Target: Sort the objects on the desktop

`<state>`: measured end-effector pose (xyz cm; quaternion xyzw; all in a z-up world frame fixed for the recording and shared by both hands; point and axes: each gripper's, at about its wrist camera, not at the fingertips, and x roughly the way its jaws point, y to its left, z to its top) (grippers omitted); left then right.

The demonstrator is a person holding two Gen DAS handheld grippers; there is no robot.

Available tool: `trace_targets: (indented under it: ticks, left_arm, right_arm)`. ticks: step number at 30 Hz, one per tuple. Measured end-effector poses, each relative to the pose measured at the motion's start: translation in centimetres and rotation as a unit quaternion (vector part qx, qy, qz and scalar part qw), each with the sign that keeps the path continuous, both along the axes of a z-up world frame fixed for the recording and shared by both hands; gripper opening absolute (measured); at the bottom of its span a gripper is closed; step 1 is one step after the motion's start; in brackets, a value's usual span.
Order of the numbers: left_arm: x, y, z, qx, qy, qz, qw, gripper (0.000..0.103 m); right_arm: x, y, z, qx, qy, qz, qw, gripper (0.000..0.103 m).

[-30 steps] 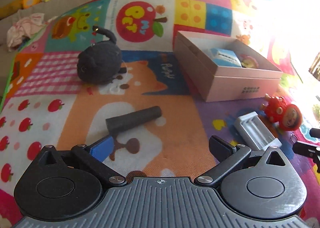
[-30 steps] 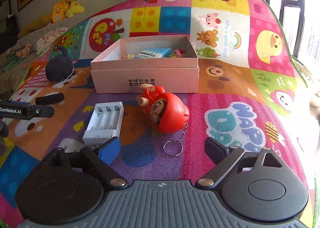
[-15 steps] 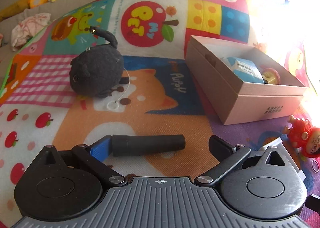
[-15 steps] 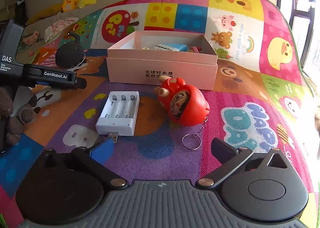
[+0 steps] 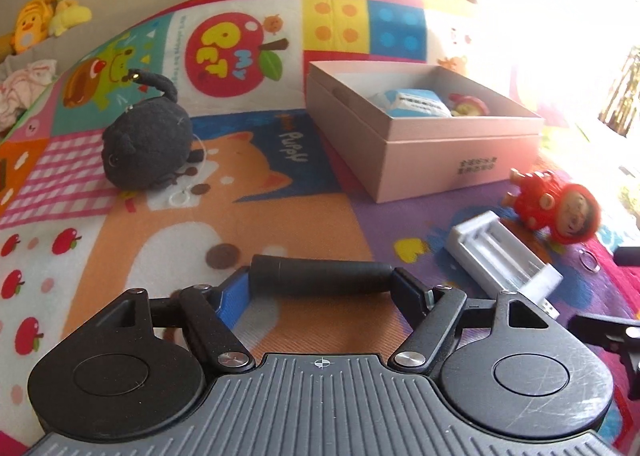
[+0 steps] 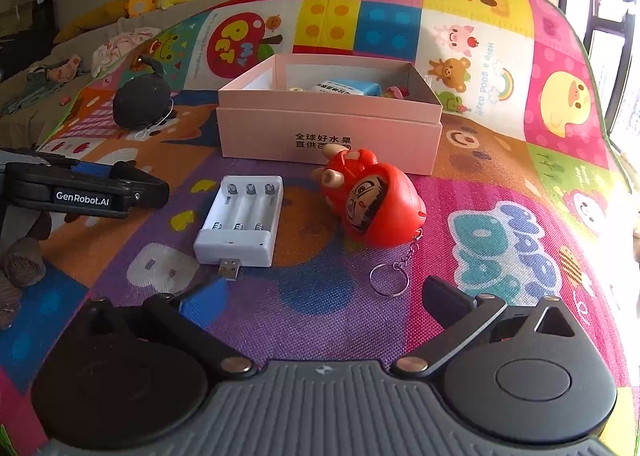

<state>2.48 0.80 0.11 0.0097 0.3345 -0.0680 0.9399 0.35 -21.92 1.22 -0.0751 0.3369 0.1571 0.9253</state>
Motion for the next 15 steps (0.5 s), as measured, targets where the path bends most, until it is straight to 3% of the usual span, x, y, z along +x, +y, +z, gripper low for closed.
trace_targets:
  ticks: [3, 7, 15]
  left_arm:
    - [-1.5, -1.0, -0.1, 0.000, -0.002, -0.028, 0.9996, 0.081]
    - [-1.4, -0.7, -0.2, -0.017, 0.001, -0.022, 0.9996, 0.084]
    - [-1.3, 0.1, -0.2, -0.040, 0.000, -0.009, 0.9991, 0.091]
  right_arm:
    - [-0.1, 0.9, 0.1, 0.002, 0.003, 0.020, 1.000, 0.103]
    - [-0.4, 2.9, 0.1, -0.006, -0.006, 0.056, 0.998, 0.100]
    - [1.1, 4.8, 0.0, -0.011, -0.004, 0.084, 0.996, 0.063]
